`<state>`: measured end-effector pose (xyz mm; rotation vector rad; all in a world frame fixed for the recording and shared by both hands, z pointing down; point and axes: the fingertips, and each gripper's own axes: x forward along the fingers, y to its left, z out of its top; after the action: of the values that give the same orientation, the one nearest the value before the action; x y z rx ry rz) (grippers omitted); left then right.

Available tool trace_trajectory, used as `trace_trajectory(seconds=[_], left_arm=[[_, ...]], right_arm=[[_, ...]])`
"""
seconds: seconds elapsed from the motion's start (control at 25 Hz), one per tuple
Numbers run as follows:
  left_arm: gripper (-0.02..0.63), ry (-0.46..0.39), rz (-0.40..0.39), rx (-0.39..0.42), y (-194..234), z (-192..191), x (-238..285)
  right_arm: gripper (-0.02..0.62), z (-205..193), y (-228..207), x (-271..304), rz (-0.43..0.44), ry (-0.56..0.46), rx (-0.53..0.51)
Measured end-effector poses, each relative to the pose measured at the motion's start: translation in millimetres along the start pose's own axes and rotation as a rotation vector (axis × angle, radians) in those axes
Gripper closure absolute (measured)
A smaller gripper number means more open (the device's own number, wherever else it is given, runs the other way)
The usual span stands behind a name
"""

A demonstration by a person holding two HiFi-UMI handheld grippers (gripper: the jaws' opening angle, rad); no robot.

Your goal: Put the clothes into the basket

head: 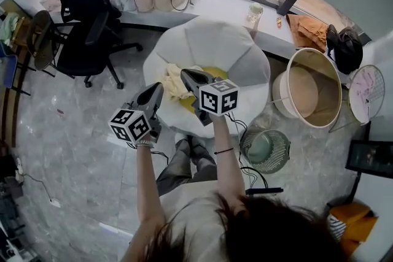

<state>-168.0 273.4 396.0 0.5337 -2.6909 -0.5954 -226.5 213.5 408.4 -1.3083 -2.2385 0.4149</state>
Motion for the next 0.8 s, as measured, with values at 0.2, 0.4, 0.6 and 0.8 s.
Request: trace_trajectory(seconds=[0.2,0.4,0.6,0.8], left_arm=[[0.595,0.022,0.005,-0.027,15.3,-6.8,5.4],[0.595,0.027,0.009,-0.054,31.6,-9.8,11.7],[0.595,0.034,0.011,-0.068,48.1,-6.3,22.5],[0.595,0.066,-0.017,-0.070,71.2,-4.8,43.2]], right_arm=[[0.586,-6.4,-7.8,12.8,-0.015,0.007,0.041],[0.586,-8.5,-15.4,25.2,-0.026,0.015,0.055],[0.586,-6.2,-23.0,42.8,-0.026,0.027,0.067],[0.586,-2.6,-34.6,69.3,-0.025,0.049,0.060]])
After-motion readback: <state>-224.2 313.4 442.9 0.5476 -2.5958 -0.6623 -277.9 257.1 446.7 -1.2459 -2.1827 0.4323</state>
